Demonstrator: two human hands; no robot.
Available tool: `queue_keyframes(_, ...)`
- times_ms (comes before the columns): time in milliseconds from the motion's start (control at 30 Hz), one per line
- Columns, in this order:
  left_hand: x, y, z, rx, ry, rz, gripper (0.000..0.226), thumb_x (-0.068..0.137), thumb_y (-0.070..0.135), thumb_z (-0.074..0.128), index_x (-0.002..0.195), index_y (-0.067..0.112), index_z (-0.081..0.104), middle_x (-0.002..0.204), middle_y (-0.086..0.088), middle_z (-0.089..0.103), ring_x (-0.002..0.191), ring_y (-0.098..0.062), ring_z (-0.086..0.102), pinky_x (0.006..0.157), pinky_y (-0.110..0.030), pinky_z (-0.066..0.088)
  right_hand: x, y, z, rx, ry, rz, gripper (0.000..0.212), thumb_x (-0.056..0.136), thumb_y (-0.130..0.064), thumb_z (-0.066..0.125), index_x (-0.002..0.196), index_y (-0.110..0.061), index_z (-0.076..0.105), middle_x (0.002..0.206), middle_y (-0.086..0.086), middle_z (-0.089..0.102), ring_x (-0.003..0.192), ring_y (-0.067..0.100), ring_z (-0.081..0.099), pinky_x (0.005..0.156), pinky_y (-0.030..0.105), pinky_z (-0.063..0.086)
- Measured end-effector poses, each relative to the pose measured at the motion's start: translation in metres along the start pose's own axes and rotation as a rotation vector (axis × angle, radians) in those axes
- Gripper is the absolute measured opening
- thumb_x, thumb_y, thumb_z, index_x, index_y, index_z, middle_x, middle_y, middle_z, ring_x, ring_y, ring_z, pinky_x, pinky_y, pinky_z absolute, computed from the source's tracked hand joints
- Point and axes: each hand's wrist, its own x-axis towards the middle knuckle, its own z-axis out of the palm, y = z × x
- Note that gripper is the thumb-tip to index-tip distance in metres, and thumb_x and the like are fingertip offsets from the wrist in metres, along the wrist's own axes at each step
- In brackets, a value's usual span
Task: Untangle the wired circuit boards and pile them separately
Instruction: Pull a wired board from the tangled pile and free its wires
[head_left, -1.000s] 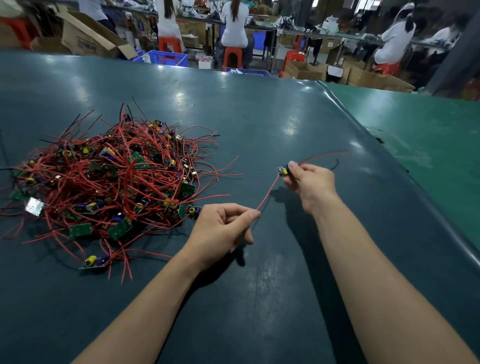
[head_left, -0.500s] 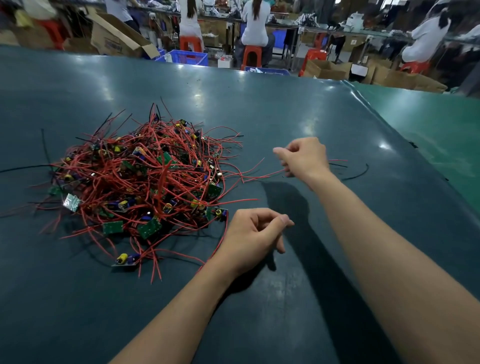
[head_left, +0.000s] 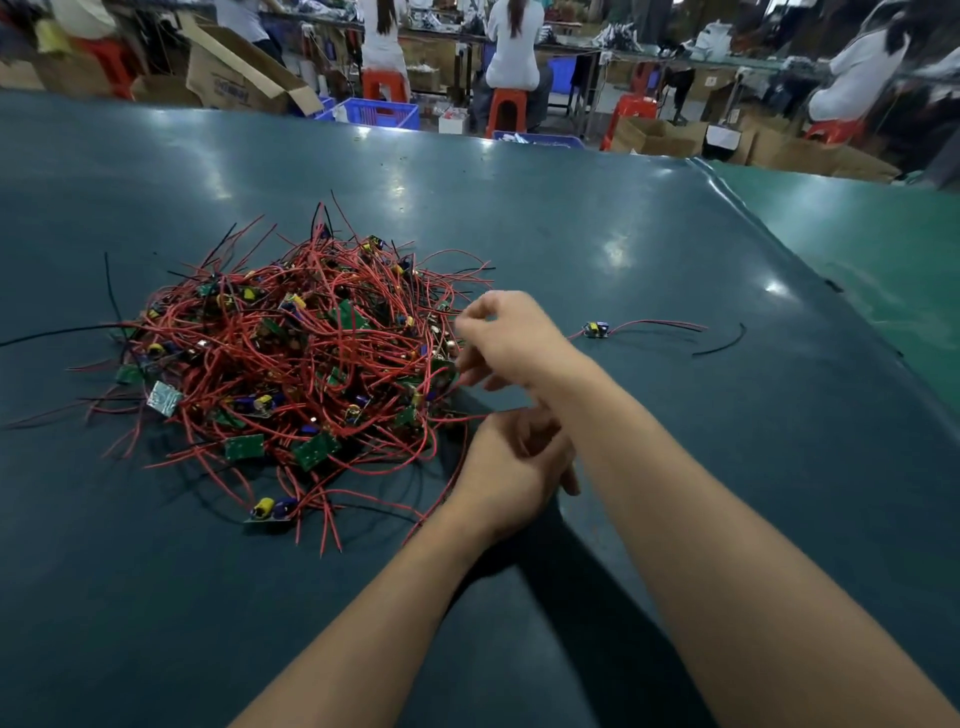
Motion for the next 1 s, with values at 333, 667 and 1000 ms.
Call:
queue_keyframes(333, 0.004, -0.002, -0.001, -0.081, -0.003, -0.064, 0.015, 0.087, 0.012, 0.065, 0.072, 0.016, 0.068, 0.051, -0.004, 0.06, 0.044, -0.015, 0.046, 0.047, -0.02, 0.033, 0.001, -0.009, -0.02, -0.189, -0.007, -0.152, 0.021, 0.079, -0.018, 0.081, 0.076, -0.012, 0.062, 0.074, 0.008, 0.067, 0.067, 0.023, 0.067, 0.061, 0.035, 0.057)
queue_keyframes(667, 0.004, 0.007, 0.001, -0.211, 0.084, 0.067, 0.016, 0.097, 0.014, 0.055, 0.099, 0.006, 0.069, 0.058, -0.003, 0.063, 0.032, -0.01, 0.036, 0.036, -0.016, 0.029, -0.071, 0.036, -0.109, 1.191, -0.038, -0.081, 0.019, 0.085, -0.02, 0.056, 0.101, -0.011, 0.061, 0.08, 0.003, 0.067, 0.056, 0.003, 0.054, 0.05, 0.009, 0.044)
queue_keyframes(1000, 0.007, 0.002, 0.011, -0.125, 0.203, 0.073, 0.008, 0.09, 0.017, 0.066, 0.089, 0.015, 0.074, 0.056, 0.006, 0.066, 0.042, -0.005, 0.054, 0.038, -0.016, 0.042, -0.096, 0.092, -0.026, 1.179, 0.138, 0.006, 0.021, 0.076, -0.01, 0.063, 0.096, -0.006, 0.066, 0.076, 0.009, 0.071, 0.059, 0.016, 0.066, 0.051, 0.024, 0.054)
